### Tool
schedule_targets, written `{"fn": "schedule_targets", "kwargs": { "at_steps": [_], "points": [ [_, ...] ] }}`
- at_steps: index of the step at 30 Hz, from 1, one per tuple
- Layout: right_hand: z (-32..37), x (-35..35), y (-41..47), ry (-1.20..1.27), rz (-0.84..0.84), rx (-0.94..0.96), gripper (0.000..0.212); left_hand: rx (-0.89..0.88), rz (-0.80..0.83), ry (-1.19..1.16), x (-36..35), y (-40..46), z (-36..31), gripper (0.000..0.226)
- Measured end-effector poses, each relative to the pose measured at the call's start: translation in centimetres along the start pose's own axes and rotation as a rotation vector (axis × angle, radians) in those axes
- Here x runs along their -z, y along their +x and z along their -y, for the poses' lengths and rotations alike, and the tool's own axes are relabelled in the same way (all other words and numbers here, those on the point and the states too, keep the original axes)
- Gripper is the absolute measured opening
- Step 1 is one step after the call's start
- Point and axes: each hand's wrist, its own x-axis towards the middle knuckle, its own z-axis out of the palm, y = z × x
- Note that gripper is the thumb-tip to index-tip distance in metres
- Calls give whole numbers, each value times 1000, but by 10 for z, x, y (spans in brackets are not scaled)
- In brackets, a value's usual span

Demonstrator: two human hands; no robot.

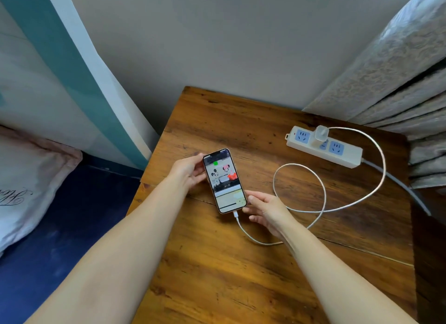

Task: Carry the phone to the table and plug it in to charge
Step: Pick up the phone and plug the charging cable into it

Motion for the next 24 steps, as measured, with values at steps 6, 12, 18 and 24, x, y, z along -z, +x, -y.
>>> {"fn": "schedule_targets", "kwargs": {
  "at_steps": [6,12,18,24],
  "points": [
    [-1,-6,20,-69,-94,9,29,-50,-49,145,0,15,-6,16],
    [-4,-17,29,-193,-200,22,33,-112,-50,335,0,20,-8,33],
    [-7,-25,27,-247,-285,34,36,-173,-45,470,2,23,-4,48],
    [-5,-25,30,-230,-281,-10,36,-259,-64,670,4,25,-2,55]
  ]
}}
